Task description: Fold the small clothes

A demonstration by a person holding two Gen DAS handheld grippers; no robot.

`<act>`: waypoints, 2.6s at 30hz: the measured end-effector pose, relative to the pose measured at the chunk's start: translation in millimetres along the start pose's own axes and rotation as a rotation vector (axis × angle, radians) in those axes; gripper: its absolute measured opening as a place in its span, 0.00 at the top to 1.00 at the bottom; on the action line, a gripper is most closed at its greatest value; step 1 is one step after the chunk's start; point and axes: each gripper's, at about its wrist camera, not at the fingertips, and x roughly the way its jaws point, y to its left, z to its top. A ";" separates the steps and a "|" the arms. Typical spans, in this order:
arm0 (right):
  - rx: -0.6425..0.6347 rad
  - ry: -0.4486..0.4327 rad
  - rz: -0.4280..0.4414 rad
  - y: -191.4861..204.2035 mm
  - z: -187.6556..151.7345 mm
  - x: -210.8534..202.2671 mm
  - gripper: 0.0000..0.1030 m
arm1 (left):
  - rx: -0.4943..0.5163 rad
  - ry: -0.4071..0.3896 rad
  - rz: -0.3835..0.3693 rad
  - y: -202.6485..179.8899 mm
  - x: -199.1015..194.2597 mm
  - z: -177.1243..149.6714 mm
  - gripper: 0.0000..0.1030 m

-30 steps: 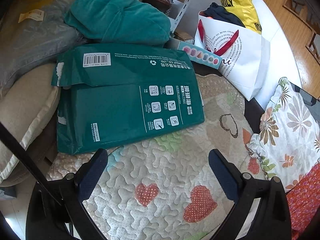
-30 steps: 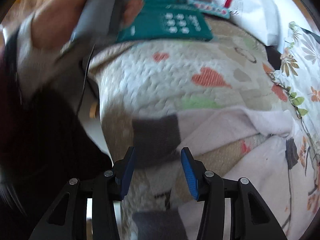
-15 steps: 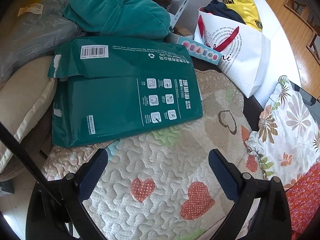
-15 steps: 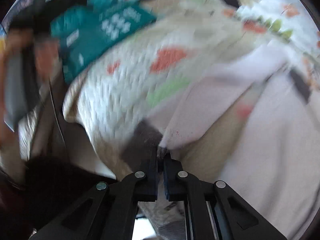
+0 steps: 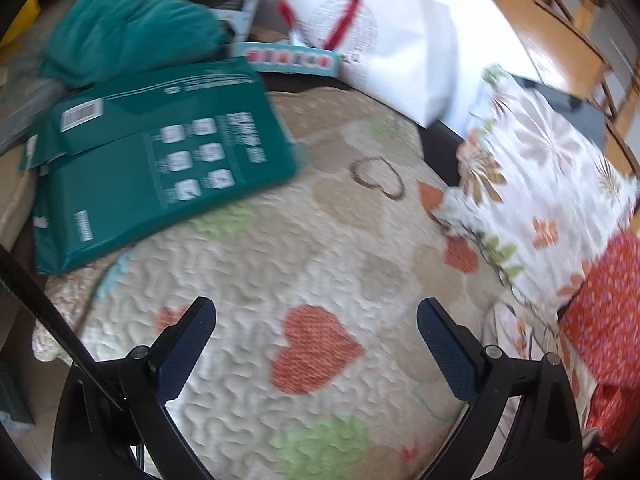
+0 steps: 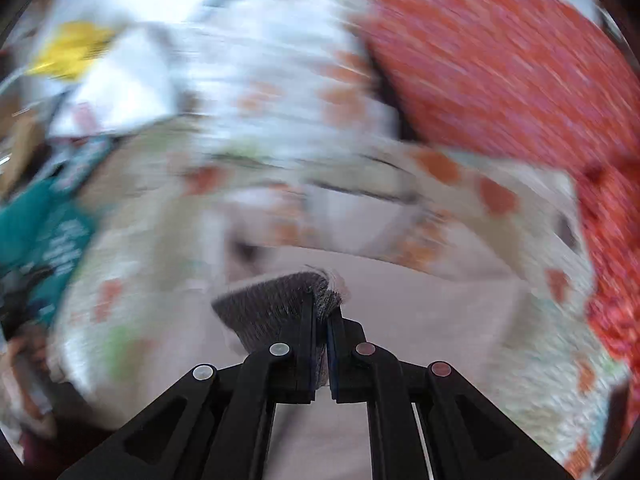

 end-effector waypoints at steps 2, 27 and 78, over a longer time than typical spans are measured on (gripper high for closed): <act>0.048 0.044 -0.210 -34.4 -3.9 30.4 0.90 | 0.035 0.016 -0.012 -17.9 3.2 -5.6 0.02; -0.412 -0.037 -0.028 157.0 84.1 170.1 0.98 | 0.206 0.150 -0.073 -101.3 41.6 -35.8 0.03; 0.263 -0.033 0.056 -115.3 22.7 72.3 0.69 | 0.335 0.299 -0.089 -143.4 71.0 -70.8 0.03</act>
